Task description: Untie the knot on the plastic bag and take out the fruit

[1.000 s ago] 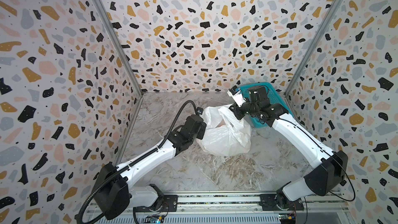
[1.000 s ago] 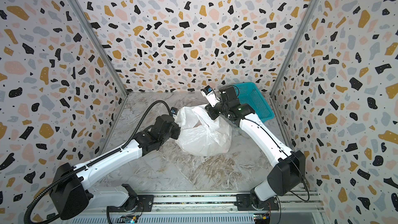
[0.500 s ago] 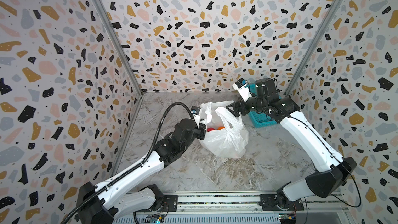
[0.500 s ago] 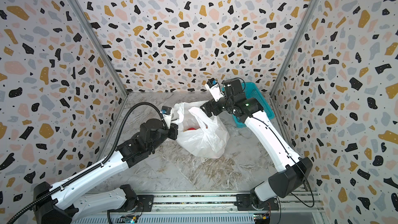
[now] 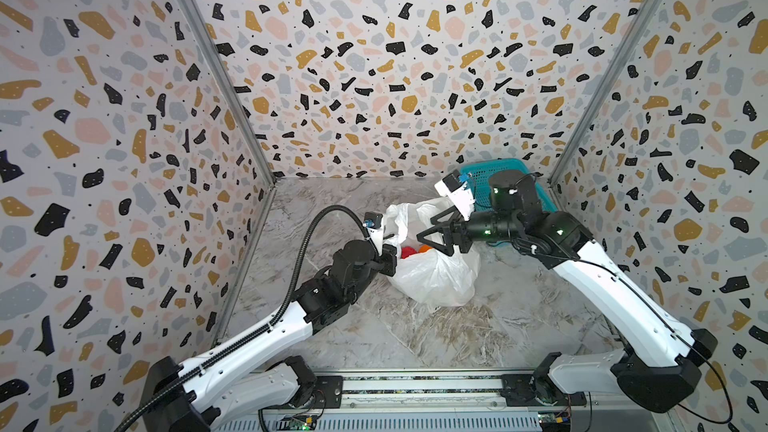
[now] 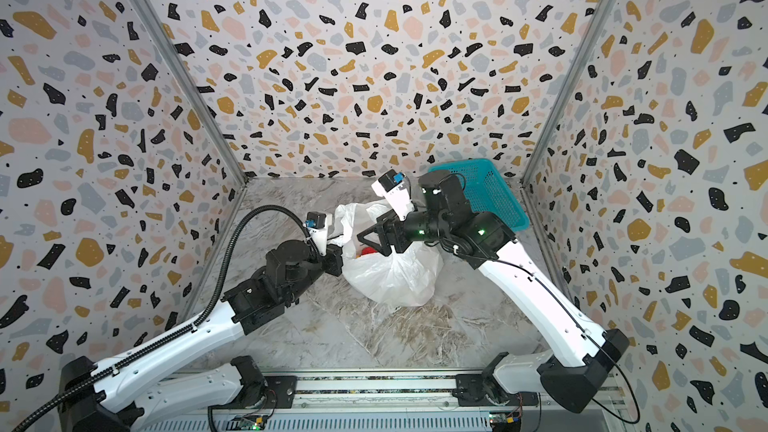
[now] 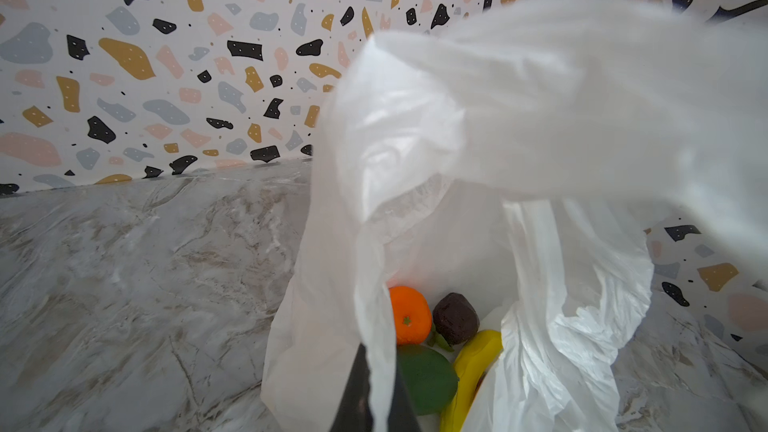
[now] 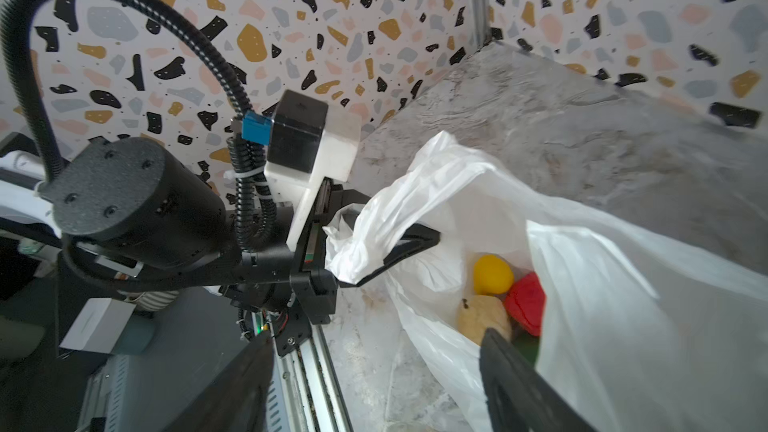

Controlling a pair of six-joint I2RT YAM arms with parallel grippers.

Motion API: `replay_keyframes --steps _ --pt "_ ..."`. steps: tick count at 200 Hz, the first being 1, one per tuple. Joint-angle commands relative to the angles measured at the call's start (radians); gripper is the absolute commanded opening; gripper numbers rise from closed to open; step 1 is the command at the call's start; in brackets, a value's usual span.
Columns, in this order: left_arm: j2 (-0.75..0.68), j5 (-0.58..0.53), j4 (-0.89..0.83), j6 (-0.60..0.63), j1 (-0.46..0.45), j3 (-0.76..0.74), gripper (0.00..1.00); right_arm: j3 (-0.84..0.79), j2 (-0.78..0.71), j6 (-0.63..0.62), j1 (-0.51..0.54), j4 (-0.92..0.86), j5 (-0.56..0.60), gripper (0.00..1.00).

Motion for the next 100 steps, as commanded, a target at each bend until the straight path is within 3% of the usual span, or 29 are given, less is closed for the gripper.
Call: replay_keyframes --steps 1,15,39,74,100 --pt "-0.028 -0.023 0.091 -0.02 -0.008 -0.018 0.0 -0.123 0.043 0.121 -0.002 0.187 -0.039 0.71" --pt "-0.037 -0.008 0.103 -0.028 -0.014 -0.033 0.0 -0.203 0.067 0.169 -0.007 0.306 -0.015 0.65" --pt "-0.044 -0.003 0.116 -0.063 -0.039 -0.078 0.0 -0.294 0.106 0.194 -0.019 0.411 0.15 0.6" --pt "-0.08 -0.095 0.105 -0.131 -0.084 -0.165 0.0 -0.423 0.099 0.162 -0.051 0.282 0.329 0.56" --pt "-0.107 -0.159 0.089 -0.181 -0.099 -0.225 0.0 -0.593 0.045 0.168 -0.074 0.263 0.367 0.56"
